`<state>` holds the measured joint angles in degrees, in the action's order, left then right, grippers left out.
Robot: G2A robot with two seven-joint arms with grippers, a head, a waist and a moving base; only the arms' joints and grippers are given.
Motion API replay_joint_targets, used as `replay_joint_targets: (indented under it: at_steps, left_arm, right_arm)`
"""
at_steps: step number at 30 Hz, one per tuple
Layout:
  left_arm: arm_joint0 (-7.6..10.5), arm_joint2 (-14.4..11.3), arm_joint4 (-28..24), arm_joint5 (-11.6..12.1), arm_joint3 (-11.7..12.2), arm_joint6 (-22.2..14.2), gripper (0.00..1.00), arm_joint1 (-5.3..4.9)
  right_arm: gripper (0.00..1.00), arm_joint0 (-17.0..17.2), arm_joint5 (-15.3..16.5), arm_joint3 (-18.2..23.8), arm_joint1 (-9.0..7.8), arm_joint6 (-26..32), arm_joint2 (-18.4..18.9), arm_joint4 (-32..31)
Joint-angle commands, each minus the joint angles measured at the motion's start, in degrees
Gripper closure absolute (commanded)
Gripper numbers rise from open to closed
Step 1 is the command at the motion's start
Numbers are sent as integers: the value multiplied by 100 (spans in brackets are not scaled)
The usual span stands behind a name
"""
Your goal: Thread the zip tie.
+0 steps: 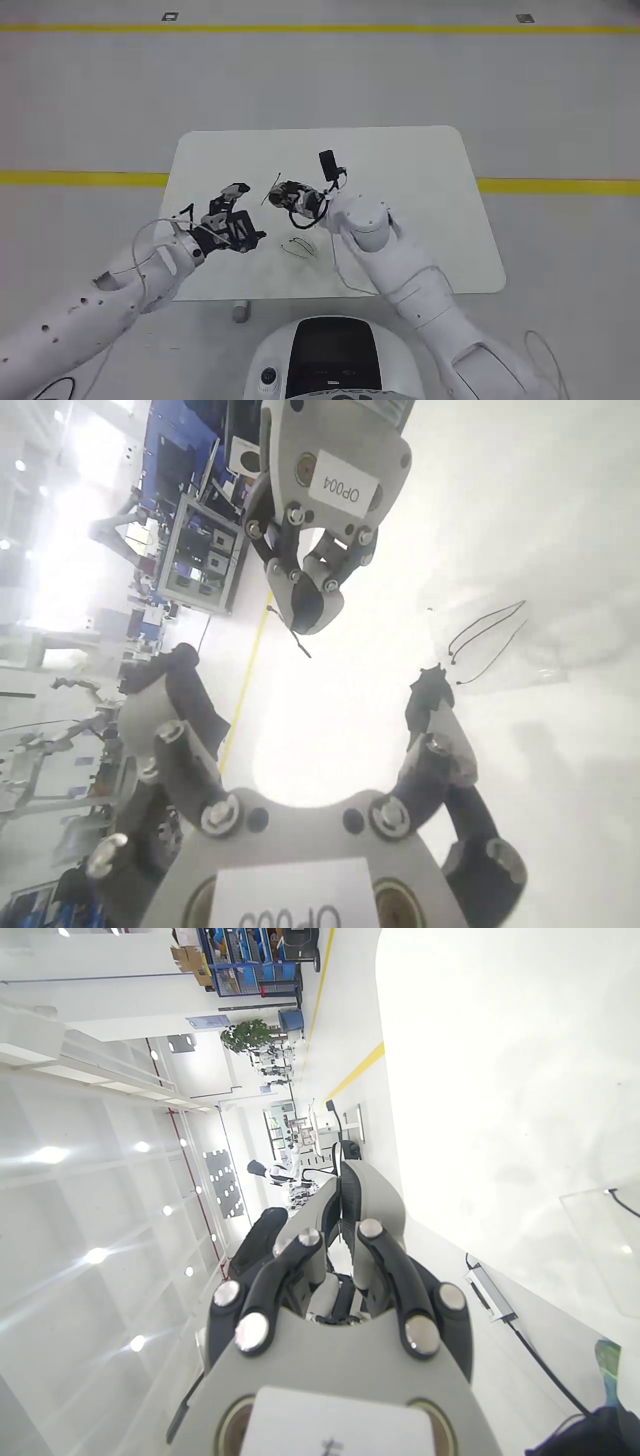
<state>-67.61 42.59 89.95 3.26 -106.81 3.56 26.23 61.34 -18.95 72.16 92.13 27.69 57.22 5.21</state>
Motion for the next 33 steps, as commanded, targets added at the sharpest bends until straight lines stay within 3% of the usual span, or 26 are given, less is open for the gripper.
replay_joint_targets:
  at_steps: [1,2,3,4,6,7,12,22,33]
  left_arm:
    - [101,-74,0,1,-10,-73,0,-21]
    - [156,-121,0,-11,-15,-133,0,-35]
    - [226,-199,0,-27,-28,-171,14,-54]
    - [273,-260,0,-60,-24,-190,19,-67]
    - [394,-412,0,-99,-10,-229,55,-102]
    - [448,-482,0,-119,-11,-242,61,-119]
    - [739,-866,0,-200,-8,-213,72,-192]
    - [1294,-1606,0,-355,89,-152,84,-241]
    - [1712,-2145,0,-645,176,-103,81,-234]
  right_arm:
    - [100,10,-24,36,-6,6,-4,7]
    - [100,14,-38,51,-9,16,-6,18]
    - [100,17,-53,70,-13,21,-10,22]
    - [100,21,-53,76,-16,24,-15,23]
    - [100,22,-53,78,-23,37,-25,34]
    - [100,21,-53,73,-25,41,-28,43]
    - [100,2,-53,52,-35,14,-54,80]
    - [100,-52,-53,-5,-41,-6,-140,208]
    - [100,-126,-53,-79,-64,15,-225,275]
